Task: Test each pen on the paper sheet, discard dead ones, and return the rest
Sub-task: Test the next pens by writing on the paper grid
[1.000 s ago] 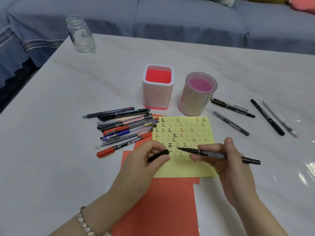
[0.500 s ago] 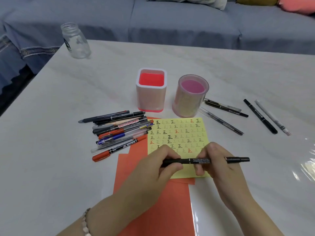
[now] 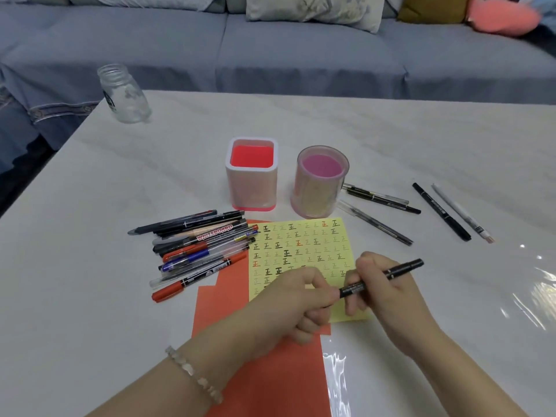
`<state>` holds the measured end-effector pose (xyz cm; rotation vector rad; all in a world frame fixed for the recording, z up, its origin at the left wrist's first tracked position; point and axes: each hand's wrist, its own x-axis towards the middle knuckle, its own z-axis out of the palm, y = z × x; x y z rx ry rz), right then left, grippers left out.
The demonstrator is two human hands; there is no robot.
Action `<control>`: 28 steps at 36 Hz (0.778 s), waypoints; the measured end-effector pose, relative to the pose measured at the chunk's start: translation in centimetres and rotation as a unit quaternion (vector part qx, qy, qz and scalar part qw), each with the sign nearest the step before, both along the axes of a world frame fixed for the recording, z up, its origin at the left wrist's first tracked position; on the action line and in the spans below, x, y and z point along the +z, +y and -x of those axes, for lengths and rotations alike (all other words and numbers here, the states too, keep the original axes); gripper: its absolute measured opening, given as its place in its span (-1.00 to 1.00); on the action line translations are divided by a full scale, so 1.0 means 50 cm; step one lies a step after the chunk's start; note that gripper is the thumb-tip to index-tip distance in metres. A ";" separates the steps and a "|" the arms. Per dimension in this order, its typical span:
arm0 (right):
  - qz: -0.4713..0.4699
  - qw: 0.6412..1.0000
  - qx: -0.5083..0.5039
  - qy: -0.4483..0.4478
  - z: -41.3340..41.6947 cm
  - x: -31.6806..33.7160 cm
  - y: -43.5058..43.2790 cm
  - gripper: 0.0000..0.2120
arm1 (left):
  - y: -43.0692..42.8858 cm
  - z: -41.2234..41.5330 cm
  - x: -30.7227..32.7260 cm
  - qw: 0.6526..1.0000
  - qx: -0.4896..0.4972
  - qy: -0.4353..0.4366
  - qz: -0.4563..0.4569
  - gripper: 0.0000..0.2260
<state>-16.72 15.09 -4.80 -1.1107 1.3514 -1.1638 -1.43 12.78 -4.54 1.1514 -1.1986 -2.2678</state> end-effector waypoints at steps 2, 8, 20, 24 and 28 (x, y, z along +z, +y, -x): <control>-0.029 0.999 -0.008 0.014 -0.003 -0.019 -0.005 -0.68 | -0.003 0.003 -0.017 0.988 0.030 -0.077 0.129 -0.81; 0.016 0.976 -0.029 0.214 0.057 -0.053 -0.051 -0.94 | -0.006 -0.030 -0.049 0.934 0.124 -0.172 0.286 -0.89; -0.061 0.805 -0.089 0.584 0.142 -0.109 -0.135 -0.66 | -0.041 -0.151 -0.063 0.715 0.202 -0.398 0.538 -0.80; -0.029 0.871 -0.096 0.481 0.127 -0.101 -0.104 -0.69 | -0.092 -0.200 -0.063 0.652 0.247 -0.471 0.540 -0.89; 0.040 0.898 -0.087 0.430 0.099 -0.073 -0.070 -0.74 | -0.131 -0.225 -0.081 0.635 0.211 -0.528 0.523 -0.94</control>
